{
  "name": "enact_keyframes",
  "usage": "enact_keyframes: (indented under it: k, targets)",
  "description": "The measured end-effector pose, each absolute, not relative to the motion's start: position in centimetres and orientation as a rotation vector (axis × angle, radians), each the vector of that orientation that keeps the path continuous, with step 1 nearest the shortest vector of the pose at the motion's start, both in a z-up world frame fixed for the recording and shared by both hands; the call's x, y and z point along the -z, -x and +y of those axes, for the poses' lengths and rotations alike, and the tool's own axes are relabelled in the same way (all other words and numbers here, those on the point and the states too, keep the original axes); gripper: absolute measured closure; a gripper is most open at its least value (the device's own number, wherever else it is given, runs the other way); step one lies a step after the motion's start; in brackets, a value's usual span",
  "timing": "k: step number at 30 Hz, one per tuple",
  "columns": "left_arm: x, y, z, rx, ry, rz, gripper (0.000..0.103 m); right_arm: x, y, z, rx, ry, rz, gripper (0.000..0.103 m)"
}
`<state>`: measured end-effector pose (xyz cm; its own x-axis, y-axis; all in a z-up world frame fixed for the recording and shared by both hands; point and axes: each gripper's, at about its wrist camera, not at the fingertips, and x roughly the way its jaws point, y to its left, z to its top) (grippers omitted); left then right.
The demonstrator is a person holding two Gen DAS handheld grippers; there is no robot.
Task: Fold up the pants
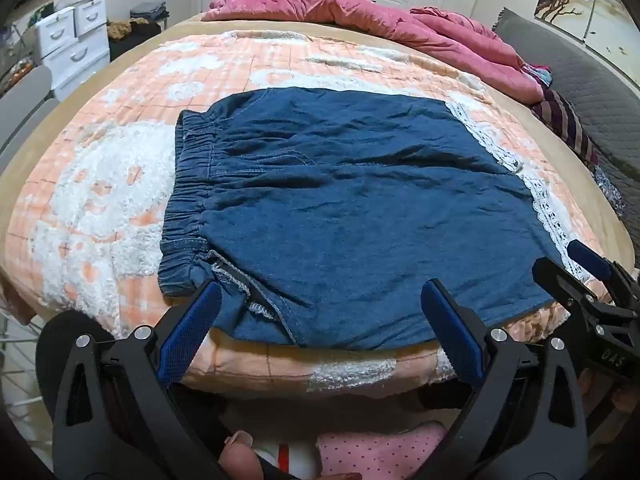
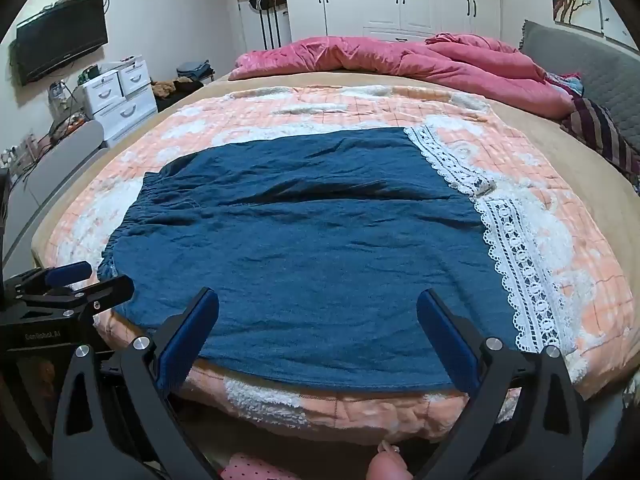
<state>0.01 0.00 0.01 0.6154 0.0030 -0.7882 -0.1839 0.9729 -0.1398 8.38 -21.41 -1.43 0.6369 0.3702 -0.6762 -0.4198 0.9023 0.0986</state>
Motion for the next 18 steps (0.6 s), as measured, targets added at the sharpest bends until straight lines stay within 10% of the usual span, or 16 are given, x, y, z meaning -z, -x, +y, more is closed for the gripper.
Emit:
enact_keyframes:
  k: [18]
  targets:
    - [-0.26, 0.09, 0.16, -0.112, 0.198, 0.903, 0.009, 1.18, -7.92, -20.93, -0.44, 0.112, 0.747, 0.004]
